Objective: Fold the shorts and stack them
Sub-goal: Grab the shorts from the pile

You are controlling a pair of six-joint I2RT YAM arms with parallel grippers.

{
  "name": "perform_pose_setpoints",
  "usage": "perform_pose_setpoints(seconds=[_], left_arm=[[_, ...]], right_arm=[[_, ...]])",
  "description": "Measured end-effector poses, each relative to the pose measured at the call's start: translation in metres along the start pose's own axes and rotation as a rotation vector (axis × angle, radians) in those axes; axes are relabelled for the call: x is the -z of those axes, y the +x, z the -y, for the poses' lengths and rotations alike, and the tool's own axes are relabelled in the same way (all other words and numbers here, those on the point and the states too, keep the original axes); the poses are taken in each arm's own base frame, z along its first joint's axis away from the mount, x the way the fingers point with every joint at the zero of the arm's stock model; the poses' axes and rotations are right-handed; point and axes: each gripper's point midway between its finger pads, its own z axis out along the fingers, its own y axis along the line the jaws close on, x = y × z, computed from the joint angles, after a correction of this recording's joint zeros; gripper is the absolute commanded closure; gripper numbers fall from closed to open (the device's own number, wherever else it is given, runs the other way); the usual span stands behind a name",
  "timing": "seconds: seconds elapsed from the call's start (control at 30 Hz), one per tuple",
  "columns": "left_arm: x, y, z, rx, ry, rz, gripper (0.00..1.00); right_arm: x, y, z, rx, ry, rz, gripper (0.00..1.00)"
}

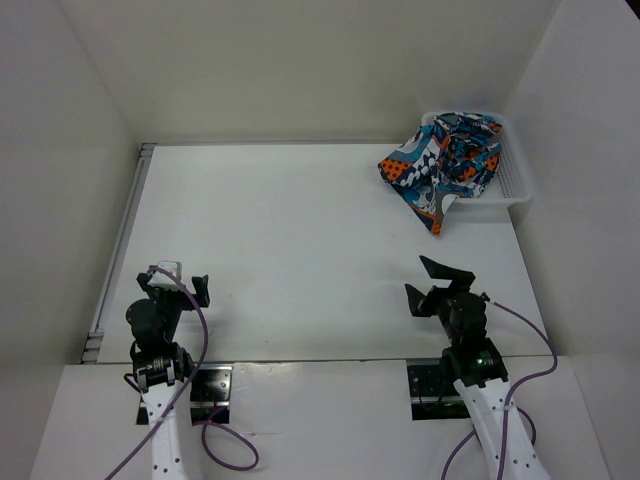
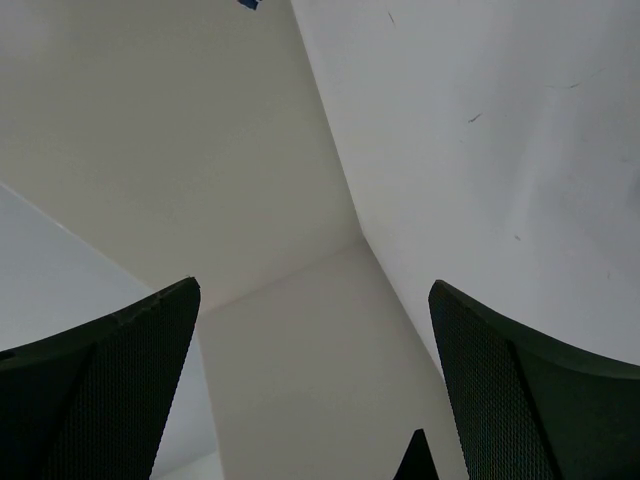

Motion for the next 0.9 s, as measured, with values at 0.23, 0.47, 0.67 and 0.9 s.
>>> perform_pose_setpoints(seconds=[0.23,0.47,0.67,0.9], left_arm=[[0.001,0.0,0.02,0.001,0.115,0.004,0.0],[0.009,-0.019,0.056,-0.022,0.326,0.064,0.0],[0.008,-0.091,0.034,-0.132,0.203,0.284,0.0],[-0.038,-0.147,0.018,0.009,0.242,-0.003,0.0]], right_arm=[[0.001,0.003,-0.003,0.012,-0.013,-0.014,0.0],[0.014,0.009,-0.051,0.305,-0.189,0.018,0.0],[0.008,0.02,-0.206,0.802,-0.17,0.263,0.0],[-0.123,-0.009,-0.271,1.269,0.123,0.491,0.0]])
